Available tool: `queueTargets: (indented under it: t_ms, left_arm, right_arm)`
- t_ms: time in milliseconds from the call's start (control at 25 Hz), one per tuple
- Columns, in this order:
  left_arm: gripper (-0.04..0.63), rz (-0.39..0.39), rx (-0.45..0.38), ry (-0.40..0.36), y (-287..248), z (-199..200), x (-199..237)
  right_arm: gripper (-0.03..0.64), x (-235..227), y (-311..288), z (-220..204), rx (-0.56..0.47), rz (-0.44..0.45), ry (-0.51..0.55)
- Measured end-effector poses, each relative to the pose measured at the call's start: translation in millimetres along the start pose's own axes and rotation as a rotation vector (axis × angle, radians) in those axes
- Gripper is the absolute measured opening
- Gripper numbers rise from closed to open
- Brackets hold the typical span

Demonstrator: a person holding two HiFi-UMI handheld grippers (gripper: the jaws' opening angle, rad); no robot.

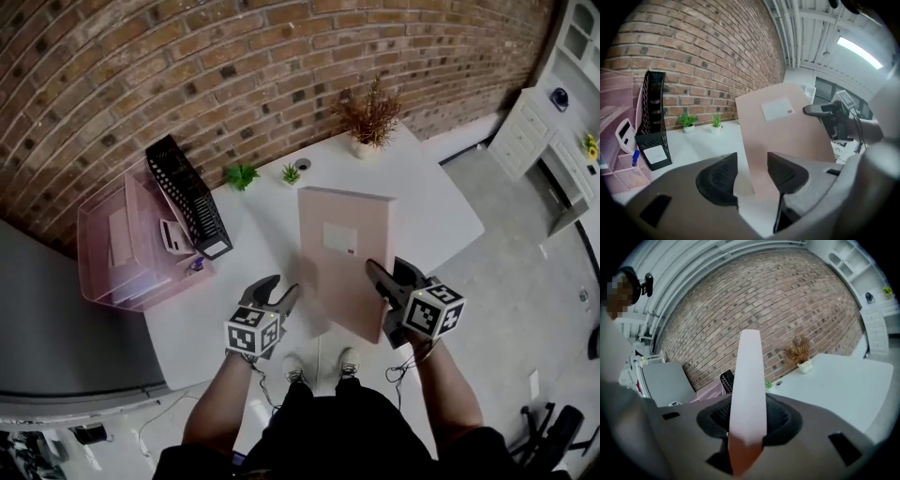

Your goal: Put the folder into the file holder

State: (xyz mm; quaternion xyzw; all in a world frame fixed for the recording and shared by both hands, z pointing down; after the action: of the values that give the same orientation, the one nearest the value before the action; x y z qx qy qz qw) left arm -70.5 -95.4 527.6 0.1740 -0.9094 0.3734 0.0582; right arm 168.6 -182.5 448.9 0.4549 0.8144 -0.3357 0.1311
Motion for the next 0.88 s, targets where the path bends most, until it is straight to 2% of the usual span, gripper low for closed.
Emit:
queueTargets:
  t_ms: [120,320,560,880]
  left_arm:
    - [0.184,0.041,-0.077,0.005,20.2,13.4,-6.3]
    - [0.149,0.118,-0.192,0.030,52.3,32.6,-12.8]
    - [0.103,0.235,-0.290,0.065,87.8,45.5,-18.9]
    - [0.027,0.379,-0.358,0.108,125.7,47.3,-30.6]
  right_arm:
    - [0.155,12.5,-0.4,14.9,-0.020,-0.028,0.103]
    - [0.155,30.1,-9.3,40.7,-0.102,-0.022,0.227]
    - [0.156,62.9,-27.0,71.1,-0.146,0.058,0.365]
    - [0.156,101.0,-39.7,94.3,-0.231,0.159,0.437]
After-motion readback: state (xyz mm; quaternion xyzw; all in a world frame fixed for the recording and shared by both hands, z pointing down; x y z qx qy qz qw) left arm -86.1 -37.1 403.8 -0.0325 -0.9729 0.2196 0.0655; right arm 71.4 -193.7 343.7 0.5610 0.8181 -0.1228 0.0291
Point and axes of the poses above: the fingertips, and each gripper's own axes: y backward along the fingers, x to its left, z out of its top, the point moved 6 cm from there along y, backward along the fingers, and after that the axes turned 13 degrees about x, right-handed, at the moved point
